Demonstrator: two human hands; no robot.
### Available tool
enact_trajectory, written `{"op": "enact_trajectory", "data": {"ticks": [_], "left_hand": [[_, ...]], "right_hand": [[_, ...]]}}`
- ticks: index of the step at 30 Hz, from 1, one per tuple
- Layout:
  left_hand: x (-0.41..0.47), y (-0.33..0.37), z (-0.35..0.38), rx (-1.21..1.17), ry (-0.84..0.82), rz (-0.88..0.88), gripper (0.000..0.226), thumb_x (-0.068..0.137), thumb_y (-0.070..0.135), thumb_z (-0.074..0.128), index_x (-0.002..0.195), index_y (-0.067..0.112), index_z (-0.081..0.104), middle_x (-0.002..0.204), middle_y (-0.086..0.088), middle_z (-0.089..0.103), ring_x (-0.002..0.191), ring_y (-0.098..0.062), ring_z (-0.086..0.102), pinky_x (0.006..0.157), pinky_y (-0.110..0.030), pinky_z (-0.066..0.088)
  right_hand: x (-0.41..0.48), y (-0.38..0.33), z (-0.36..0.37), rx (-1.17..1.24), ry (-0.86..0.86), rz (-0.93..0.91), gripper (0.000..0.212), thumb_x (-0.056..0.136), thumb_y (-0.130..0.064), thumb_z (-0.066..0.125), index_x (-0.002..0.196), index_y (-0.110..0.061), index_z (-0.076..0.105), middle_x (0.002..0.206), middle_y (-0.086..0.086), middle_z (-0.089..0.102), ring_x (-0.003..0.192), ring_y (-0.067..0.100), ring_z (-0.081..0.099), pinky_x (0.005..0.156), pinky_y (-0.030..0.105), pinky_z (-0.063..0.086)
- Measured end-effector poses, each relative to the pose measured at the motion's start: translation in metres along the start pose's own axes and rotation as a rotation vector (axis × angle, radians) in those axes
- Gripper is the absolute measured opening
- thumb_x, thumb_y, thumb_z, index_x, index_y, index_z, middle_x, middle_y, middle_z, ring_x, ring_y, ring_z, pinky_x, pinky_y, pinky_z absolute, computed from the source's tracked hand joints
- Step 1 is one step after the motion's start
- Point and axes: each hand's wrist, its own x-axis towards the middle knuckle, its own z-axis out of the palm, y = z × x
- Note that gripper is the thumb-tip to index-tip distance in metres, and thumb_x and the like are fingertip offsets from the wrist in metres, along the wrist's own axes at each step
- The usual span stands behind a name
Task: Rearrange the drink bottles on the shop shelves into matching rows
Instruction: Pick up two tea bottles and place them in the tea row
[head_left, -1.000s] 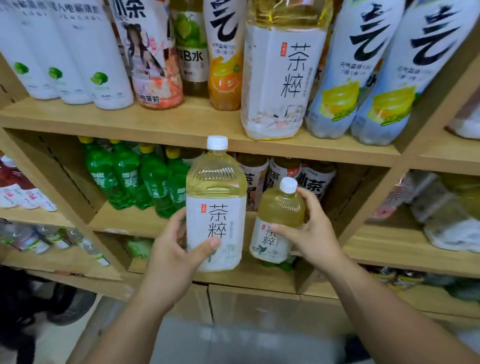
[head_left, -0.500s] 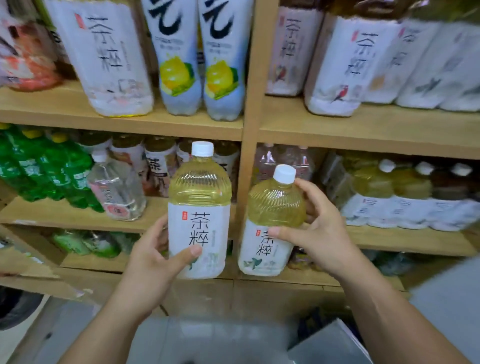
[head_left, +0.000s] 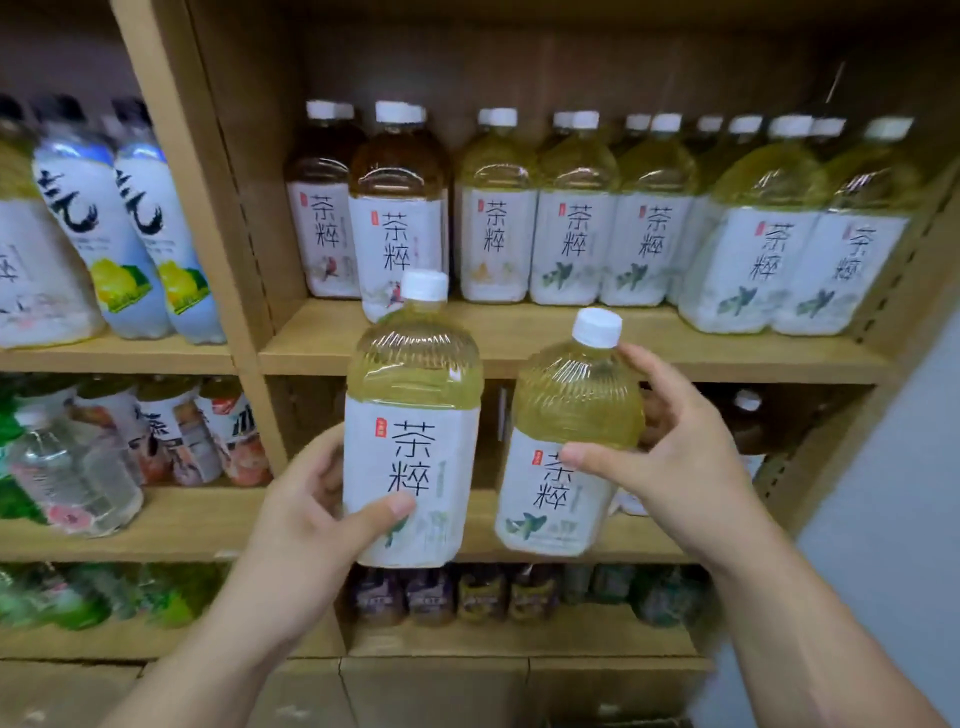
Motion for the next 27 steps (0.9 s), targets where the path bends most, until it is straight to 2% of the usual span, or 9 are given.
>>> {"op": "enact_trajectory", "data": {"ticks": [3,7,10,12,16,19,21,24,27], "left_hand": [[0.012,0.027,0.028,0.001,0.008,0.082,0.050,0.083,0.003,0.077,0.127,0.026,0.065,0.112,0.009,0.078,0.103,-0.008,0.073,0.076,-0.022,0.061],[0.036,0.062,0.062,-0.032,0.033,0.175,0.049,0.084,0.007,0.077,0.128,0.026,0.064,0.112,0.009,0.077,0.100,-0.008,0.074,0.070,-0.022,0.061],[0.065,0.082,0.088,-0.045,0.032,0.245,0.050,0.086,0.006,0.077,0.130,0.022,0.062,0.114,0.009,0.077,0.103,-0.007,0.073,0.075,-0.024,0.061],[0.087,0.089,0.104,-0.042,0.019,0.270,0.049,0.087,0.006,0.077,0.131,0.021,0.061,0.115,0.007,0.076,0.106,-0.009,0.073,0.081,-0.030,0.062],[0.130,0.085,0.126,0.026,0.016,0.283,0.059,0.087,0.013,0.080,0.139,0.020,0.054,0.120,0.007,0.074,0.109,-0.006,0.071,0.089,-0.033,0.062],[0.150,0.068,0.133,0.155,-0.014,0.259,0.062,0.087,0.021,0.081,0.141,0.025,0.050,0.122,0.014,0.070,0.110,0.001,0.067,0.091,-0.030,0.060],[0.158,0.057,0.137,0.173,-0.031,0.219,0.061,0.089,0.025,0.079,0.142,0.028,0.049,0.125,0.016,0.068,0.114,-0.001,0.066,0.095,-0.032,0.059],[0.167,0.052,0.140,0.265,-0.024,0.201,0.064,0.089,0.033,0.078,0.145,0.030,0.046,0.131,0.017,0.065,0.116,-0.003,0.063,0.097,-0.033,0.056],[0.174,0.055,0.142,0.358,-0.010,0.214,0.058,0.089,0.036,0.078,0.140,0.033,0.051,0.131,0.017,0.064,0.113,-0.003,0.060,0.088,-0.023,0.053]], "right_hand": [[0.011,-0.016,-0.034,-0.017,0.078,-0.068,0.081,0.053,-0.035,0.091,0.118,-0.062,0.052,0.111,-0.018,0.075,0.102,-0.002,0.070,0.080,0.015,0.057],[0.034,-0.033,-0.074,-0.020,0.119,-0.149,0.084,0.070,-0.014,0.091,0.132,-0.052,0.049,0.116,-0.013,0.071,0.105,-0.002,0.070,0.078,0.013,0.057],[0.060,-0.040,-0.095,-0.031,0.152,-0.201,0.083,0.074,-0.010,0.089,0.132,-0.052,0.046,0.119,-0.014,0.069,0.104,-0.004,0.069,0.077,0.014,0.057],[0.078,-0.037,-0.103,-0.047,0.170,-0.211,0.083,0.076,-0.012,0.089,0.135,-0.051,0.046,0.118,-0.015,0.070,0.104,-0.004,0.070,0.082,0.020,0.060],[0.109,-0.027,-0.107,-0.109,0.171,-0.188,0.089,0.078,-0.024,0.089,0.150,-0.044,0.041,0.127,-0.019,0.067,0.105,-0.001,0.070,0.094,0.040,0.060],[0.118,-0.024,-0.105,-0.244,0.155,-0.189,0.091,0.082,-0.038,0.084,0.154,-0.050,0.030,0.123,-0.031,0.060,0.104,-0.007,0.062,0.092,0.031,0.055],[0.121,-0.019,-0.103,-0.301,0.155,-0.184,0.092,0.083,-0.045,0.080,0.156,-0.050,0.024,0.131,-0.026,0.058,0.114,-0.003,0.057,0.095,0.029,0.051],[0.125,-0.007,-0.103,-0.337,0.207,-0.180,0.092,0.087,-0.047,0.076,0.159,-0.048,0.020,0.157,-0.015,0.045,0.142,0.010,0.043,0.115,0.043,0.043],[0.130,0.006,-0.099,-0.343,0.249,-0.175,0.089,0.090,-0.050,0.071,0.160,-0.048,0.015,0.162,-0.013,0.039,0.147,0.012,0.037,0.119,0.045,0.038]]}}
